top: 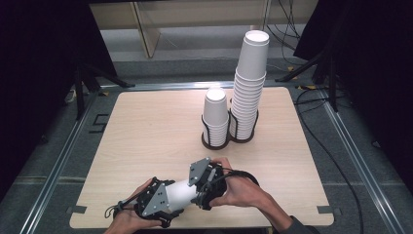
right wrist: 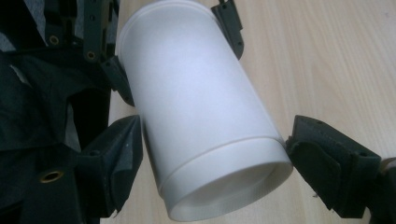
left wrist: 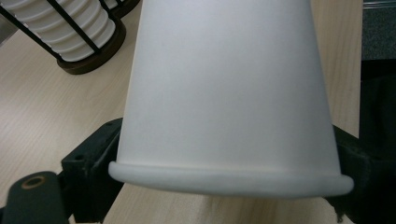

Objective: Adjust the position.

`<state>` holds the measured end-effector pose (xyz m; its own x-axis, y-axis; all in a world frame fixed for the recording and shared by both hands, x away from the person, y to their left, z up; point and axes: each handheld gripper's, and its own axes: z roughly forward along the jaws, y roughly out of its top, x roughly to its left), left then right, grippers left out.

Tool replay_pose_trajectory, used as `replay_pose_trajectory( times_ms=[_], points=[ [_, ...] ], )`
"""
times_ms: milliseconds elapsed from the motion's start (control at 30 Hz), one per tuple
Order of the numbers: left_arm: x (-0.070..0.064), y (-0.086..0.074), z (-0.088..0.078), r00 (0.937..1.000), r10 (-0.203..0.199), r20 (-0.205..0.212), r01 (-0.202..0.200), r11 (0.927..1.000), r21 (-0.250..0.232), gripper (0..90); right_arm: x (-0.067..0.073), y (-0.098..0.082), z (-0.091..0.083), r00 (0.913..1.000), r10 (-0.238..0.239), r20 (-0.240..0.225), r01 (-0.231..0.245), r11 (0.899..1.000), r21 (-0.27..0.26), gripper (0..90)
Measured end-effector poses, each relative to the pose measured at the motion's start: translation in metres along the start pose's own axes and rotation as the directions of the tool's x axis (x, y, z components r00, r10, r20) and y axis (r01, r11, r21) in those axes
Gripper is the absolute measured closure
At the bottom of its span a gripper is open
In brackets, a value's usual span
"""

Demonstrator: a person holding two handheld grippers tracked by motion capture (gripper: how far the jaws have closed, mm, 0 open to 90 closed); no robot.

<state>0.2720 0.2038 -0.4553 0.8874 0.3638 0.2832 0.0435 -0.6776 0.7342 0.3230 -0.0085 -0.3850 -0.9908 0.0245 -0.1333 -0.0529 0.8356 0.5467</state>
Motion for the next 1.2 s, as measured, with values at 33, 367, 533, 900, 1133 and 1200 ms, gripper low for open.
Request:
replay_pose_trajectory(
  times_ms=[33,367,533,900,1133,1200],
  points=[
    [-0.001,0.001,0.0,1.0,-0.002,0.005,0.002,1.0,-0.009,11.8,0.001,0.0,0.001,1.0,-0.001,-0.005,0.001,1.0,0.006,18.5],
    [0.0,0.003,-0.004,0.9975,0.064,0.03,-0.065,0.9978,0.01,12.0,0.009,0.003,0.015,0.9968,-0.08,0.0,0.079,0.994,0.081,18.1],
    [-0.002,0.004,-0.003,0.9953,0.085,0.047,-0.086,0.9961,0.018,12.1,0.012,0.003,0.022,0.9954,-0.095,-0.013,0.096,0.99,0.104,19.4],
    [0.001,0.002,-0.004,0.9931,0.094,0.069,-0.095,0.9955,0.001,8.8,0.009,-0.002,0.025,0.9927,-0.108,-0.053,0.114,0.987,0.111,22.4],
    [0.01,-0.007,-0.005,0.9943,-0.061,0.088,0.076,0.9823,-0.171,5.9,-0.001,-0.011,0.014,0.9957,-0.054,-0.075,0.057,0.998,0.033,22.9],
    [0.015,-0.01,-0.008,0.9885,-0.105,0.109,0.128,0.9645,-0.231,5.5,-0.004,-0.014,0.008,0.9935,-0.005,-0.113,0.003,1.0,-0.02,23.2]
  ],
)
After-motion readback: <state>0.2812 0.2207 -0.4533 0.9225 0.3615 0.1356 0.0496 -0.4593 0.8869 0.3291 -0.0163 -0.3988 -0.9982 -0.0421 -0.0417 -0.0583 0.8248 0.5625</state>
